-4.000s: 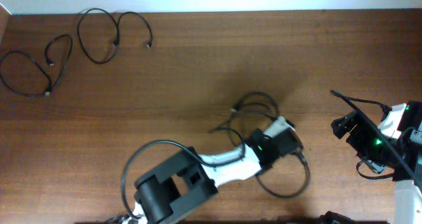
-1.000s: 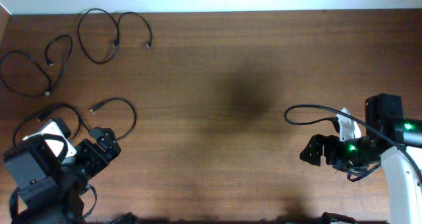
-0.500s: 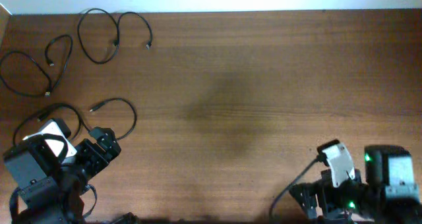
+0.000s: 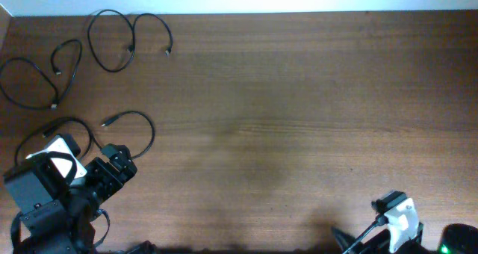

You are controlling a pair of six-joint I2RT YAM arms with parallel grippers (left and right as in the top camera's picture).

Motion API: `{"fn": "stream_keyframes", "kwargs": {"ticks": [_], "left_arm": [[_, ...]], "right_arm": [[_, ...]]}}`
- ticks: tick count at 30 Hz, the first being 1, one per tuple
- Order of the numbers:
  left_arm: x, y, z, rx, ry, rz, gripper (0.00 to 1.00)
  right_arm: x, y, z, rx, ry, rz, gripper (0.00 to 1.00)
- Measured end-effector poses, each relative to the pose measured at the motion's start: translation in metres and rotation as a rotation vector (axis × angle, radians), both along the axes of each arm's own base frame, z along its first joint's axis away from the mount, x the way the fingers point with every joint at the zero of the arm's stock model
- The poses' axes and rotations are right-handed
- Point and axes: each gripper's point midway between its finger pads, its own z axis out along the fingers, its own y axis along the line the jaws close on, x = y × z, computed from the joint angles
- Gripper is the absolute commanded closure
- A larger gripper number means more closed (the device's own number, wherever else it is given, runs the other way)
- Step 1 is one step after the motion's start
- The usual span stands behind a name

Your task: Untangle cables

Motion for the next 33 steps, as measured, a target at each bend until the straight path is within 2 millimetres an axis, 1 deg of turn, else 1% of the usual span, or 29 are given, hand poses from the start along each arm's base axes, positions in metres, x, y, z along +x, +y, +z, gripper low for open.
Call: {"fn": "stream_keyframes", "kwargs": {"ticks": [1, 2, 3, 5, 6, 7, 8, 9, 10, 11, 12, 13, 16, 18, 20, 24, 26, 33], "left_arm": [[0.0, 0.0, 0.0, 0.0, 0.0, 0.0, 0.01], [0.0, 0.0, 0.0, -0.001, 0.001, 0.0, 0.01], [0.0, 0.0, 0.0, -0.001, 0.001, 0.0, 0.01], [0.0, 0.0, 0.0, -0.001, 0.001, 0.0, 0.01], [0.0, 0.0, 0.0, 0.0, 0.0, 0.0, 0.01], [0.0, 0.0, 0.0, 0.0, 0.0, 0.0, 0.01], [0.0, 0.0, 0.0, 0.0, 0.0, 0.0, 0.01], [0.0, 0.0, 0.0, 0.0, 0.0, 0.0, 0.01], [0.0, 0.0, 0.0, 0.0, 0.0, 0.0, 0.01], [0.0, 0.0, 0.0, 0.0, 0.0, 0.0, 0.01], [0.0, 0.0, 0.0, -0.001, 0.001, 0.0, 0.01], [0.0, 0.0, 0.0, -0.001, 0.001, 0.0, 0.01], [0.0, 0.0, 0.0, -0.001, 0.001, 0.0, 0.01], [0.0, 0.0, 0.0, -0.001, 0.001, 0.0, 0.01], [0.0, 0.0, 0.0, -0.001, 0.002, 0.0, 0.01], [0.0, 0.0, 0.0, -0.001, 0.002, 0.0, 0.01], [0.0, 0.0, 0.0, -0.001, 0.001, 0.0, 0.01], [0.0, 0.0, 0.0, -0.001, 0.001, 0.0, 0.01]], "right_arm": [[0.006, 0.0, 0.011, 0.003, -0.073, 0.0, 0.02], [0.014, -0.001, 0.029, 0.003, -0.18, -0.006, 0.02], [0.019, -0.004, 0.041, -0.006, -0.254, -0.026, 0.02], [0.024, -0.014, 0.054, -0.032, -0.362, -0.082, 0.01], [0.026, -0.019, 0.057, -0.043, -0.411, -0.111, 0.01], [0.029, -0.024, 0.056, -0.055, -0.453, -0.143, 0.02], [0.035, -0.025, 0.061, -0.053, -0.511, -0.154, 0.02], [0.044, -0.026, 0.056, -0.052, -0.546, -0.163, 0.01], [0.052, -0.027, 0.04, -0.057, -0.532, -0.169, 0.02], [0.06, -0.027, 0.037, -0.053, -0.569, -0.174, 0.02], [0.07, -0.027, 0.028, -0.049, -0.615, -0.177, 0.02], [0.074, -0.027, 0.017, -0.053, -0.604, -0.178, 0.02], [0.088, -0.027, 0.0, -0.055, -0.606, -0.181, 0.02], [0.094, -0.027, 0.006, -0.049, -0.654, -0.184, 0.02], [0.104, -0.026, 0.006, -0.043, -0.707, -0.185, 0.02], [0.12, -0.025, -0.01, -0.039, -0.754, -0.182, 0.02], [0.125, -0.024, -0.012, -0.034, -0.787, -0.181, 0.01], [0.137, -0.023, -0.039, -0.031, -0.799, -0.177, 0.02]]}}
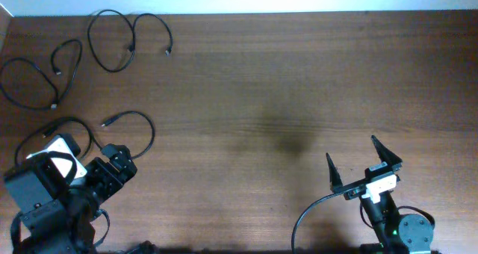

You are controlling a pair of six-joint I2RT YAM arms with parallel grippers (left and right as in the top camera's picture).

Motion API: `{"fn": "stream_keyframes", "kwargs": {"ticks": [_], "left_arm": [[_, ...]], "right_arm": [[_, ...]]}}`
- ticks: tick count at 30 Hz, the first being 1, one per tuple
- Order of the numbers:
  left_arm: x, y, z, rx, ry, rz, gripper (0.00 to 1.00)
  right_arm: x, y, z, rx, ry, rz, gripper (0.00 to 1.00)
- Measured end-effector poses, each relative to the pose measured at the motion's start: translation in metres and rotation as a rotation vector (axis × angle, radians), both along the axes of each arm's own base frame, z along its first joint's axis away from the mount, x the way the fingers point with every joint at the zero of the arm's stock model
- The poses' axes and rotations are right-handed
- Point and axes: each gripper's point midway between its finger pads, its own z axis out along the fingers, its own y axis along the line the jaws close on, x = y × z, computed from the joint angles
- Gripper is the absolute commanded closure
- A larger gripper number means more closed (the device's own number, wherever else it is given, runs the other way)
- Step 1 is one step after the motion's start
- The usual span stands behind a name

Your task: Untangle cables

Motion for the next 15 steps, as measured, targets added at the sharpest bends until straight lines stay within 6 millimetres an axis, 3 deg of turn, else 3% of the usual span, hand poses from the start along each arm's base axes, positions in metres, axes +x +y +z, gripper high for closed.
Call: {"fn": "stream_keyframes", "kwargs": {"ticks": [6, 10, 13, 15], "left_arm": [[0.0, 0.0, 0.0, 0.0, 0.0, 0.0, 0.01], [0.0, 0.0, 0.0, 0.0, 0.0, 0.0, 0.01], [0.0, 0.0, 0.0, 0.0, 0.0, 0.0, 0.01], [0.0, 0.0, 0.0, 0.0, 0.0, 0.0, 0.01]], "right_arm": [[0.009, -0.011, -0.029, 0.041, 0.048, -0.046, 0.02], [0.011, -0.013, -0.036, 0.047, 0.073, -0.054, 0.02], [0.011, -0.015, -0.056, 0.045, 0.157, -0.073, 0.01], [0.011, -0.013, -0.057, 0.039, 0.158, -0.071, 0.02]]}}
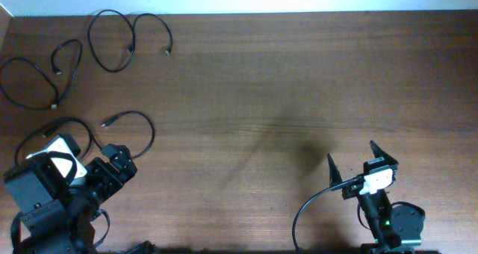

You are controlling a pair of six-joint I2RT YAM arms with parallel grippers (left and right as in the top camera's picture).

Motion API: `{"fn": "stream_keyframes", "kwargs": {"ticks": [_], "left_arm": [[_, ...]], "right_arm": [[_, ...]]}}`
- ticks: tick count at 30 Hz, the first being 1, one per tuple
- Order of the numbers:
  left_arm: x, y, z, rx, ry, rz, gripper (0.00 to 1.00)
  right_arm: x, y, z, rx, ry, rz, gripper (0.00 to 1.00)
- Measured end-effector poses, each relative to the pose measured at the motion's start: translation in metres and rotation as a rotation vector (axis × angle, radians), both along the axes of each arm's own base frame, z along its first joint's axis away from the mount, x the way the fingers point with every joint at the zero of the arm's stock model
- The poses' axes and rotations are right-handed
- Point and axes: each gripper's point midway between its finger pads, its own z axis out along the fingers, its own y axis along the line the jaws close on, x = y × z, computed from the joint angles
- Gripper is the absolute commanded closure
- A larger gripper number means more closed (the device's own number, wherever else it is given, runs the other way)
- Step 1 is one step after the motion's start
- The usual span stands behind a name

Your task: Untangle cables

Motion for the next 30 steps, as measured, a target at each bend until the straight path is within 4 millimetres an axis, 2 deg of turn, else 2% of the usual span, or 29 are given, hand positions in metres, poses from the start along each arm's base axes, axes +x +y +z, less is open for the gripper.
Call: {"fn": "stream_keyframes", "kwargs": {"ticks": [2, 10, 30], "left_arm": [[-0.0001, 0.0, -0.0001, 0.0, 0.0, 0.0, 0.01], [0.0, 0.0, 0.0, 0.0, 0.0, 0.0, 0.01], [0.0, 0.0, 0.0, 0.0, 0.0, 0.0, 0.01]], "right_arm": [[-0.0016, 0.0079, -0.0004, -0.008, -0.001, 0.029, 0.02], [-0.0015, 0.0076, -0.0007, -0.078, -0.02, 0.031, 0.02], [-0.0013, 0.007, -0.0007, -0.083, -0.021, 0.028, 0.02]]}}
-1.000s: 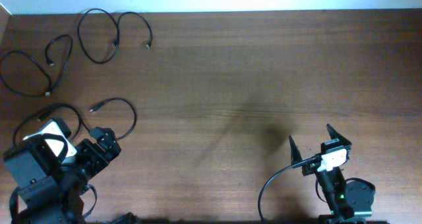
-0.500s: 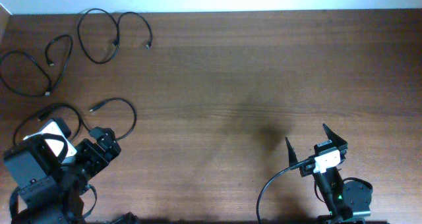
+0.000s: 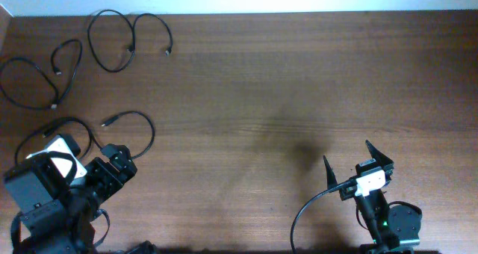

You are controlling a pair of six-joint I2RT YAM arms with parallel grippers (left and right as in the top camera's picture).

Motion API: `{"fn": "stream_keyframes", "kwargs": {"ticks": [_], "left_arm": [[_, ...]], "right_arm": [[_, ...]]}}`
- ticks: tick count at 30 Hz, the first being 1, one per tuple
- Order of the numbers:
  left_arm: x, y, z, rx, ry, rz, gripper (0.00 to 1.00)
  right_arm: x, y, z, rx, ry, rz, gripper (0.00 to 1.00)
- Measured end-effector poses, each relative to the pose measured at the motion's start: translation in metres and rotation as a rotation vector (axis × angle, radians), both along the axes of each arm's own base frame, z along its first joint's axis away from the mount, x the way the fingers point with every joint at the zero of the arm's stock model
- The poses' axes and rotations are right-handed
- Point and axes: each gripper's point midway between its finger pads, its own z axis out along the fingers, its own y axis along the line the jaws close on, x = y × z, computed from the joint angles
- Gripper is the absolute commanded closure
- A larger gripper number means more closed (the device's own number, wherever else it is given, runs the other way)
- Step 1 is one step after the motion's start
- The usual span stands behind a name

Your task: Untangle cables

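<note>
Three black cables lie apart at the table's left in the overhead view: one looped cable (image 3: pixel 33 78) at the far left, another (image 3: pixel 127 33) at the back left, and a third (image 3: pixel 142 131) curving beside my left arm. My left gripper (image 3: pixel 116 164) sits low at the front left near that third cable; its jaws look closed and nothing shows between them. At the front right my right gripper (image 3: pixel 347 160) stands open and empty, far from every cable.
The brown wooden table (image 3: pixel 299 82) ends at a pale wall along the back. The right arm's base (image 3: pixel 392 224) and its own black lead (image 3: pixel 314 209) sit at the front right edge.
My right gripper has shifted slightly to the left and back. The left arm and the three cables have not moved.
At first my right arm was folded low at the front right edge. Then it was raised with its open fingers over the front right of the table, and it has stayed there with small shifts. The cables and left arm stayed put.
</note>
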Motion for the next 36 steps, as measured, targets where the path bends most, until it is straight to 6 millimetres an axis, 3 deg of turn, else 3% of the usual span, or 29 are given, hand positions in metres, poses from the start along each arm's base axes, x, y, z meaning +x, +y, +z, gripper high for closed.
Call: {"fn": "stream_keyframes", "kwargs": {"ticks": [4, 12, 15, 18, 20, 24, 27, 30, 32, 36], "left_arm": [[0.0, -0.002, 0.0, 0.0, 0.0, -0.009, 0.01], [0.005, -0.025, 0.0, 0.002, 0.001, -0.131, 0.01], [-0.002, -0.035, 0.009, 0.026, -0.048, -0.169, 0.01], [-0.03, -0.076, 0.03, 0.07, -0.193, -0.37, 0.01], [-0.057, -0.092, 0.045, 0.094, -0.321, -0.462, 0.01], [-0.103, -0.098, 0.056, 0.12, -0.486, -0.519, 0.01], [-0.127, -0.099, 0.023, 0.104, -0.446, -0.552, 0.01], [-0.137, -0.099, -0.064, 0.052, -0.196, -0.581, 0.01], [-0.142, -0.1, -0.099, 0.03, -0.078, -0.596, 0.01], [-0.139, -0.103, -0.102, 0.036, -0.081, -0.622, 0.01]], "right_arm": [[0.0, 0.0, 0.0, 0.0, 0.0, 0.0, 0.02], [0.0, 0.0, 0.0, 0.0, 0.0, 0.0, 0.01], [0.0, 0.0, 0.0, 0.0, 0.0, 0.0, 0.02], [0.0, 0.0, 0.0, 0.0, 0.0, 0.0, 0.02], [0.0, 0.0, 0.0, 0.0, -0.001, 0.0, 0.01], [0.0, 0.0, 0.0, 0.0, 0.001, 0.0, 0.02], [0.0, 0.0, 0.0, 0.0, 0.0, 0.0, 0.02], [0.0, 0.0, 0.0, 0.0, 0.0, -0.001, 0.02], [0.0, 0.0, 0.0, 0.0, 0.0, -0.002, 0.01], [0.0, -0.001, 0.0, -0.001, -0.001, -0.004, 0.01]]}}
